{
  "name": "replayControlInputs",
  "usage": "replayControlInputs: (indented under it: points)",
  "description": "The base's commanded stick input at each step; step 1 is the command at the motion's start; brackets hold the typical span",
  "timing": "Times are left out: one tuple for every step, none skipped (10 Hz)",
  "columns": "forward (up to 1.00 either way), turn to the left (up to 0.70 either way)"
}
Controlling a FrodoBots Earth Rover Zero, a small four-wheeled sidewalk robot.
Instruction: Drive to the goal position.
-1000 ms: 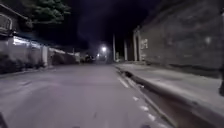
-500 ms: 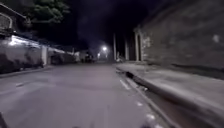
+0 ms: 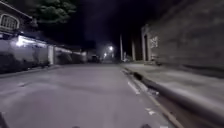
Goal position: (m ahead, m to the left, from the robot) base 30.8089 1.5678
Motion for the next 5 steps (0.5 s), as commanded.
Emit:
replayControlInputs:
  points:
    - [0.5, 0.0]
    - [0.5, 0.0]
    - [0.5, 0.0]
    - [0.5, 0.12]
    - [0.5, 0.43]
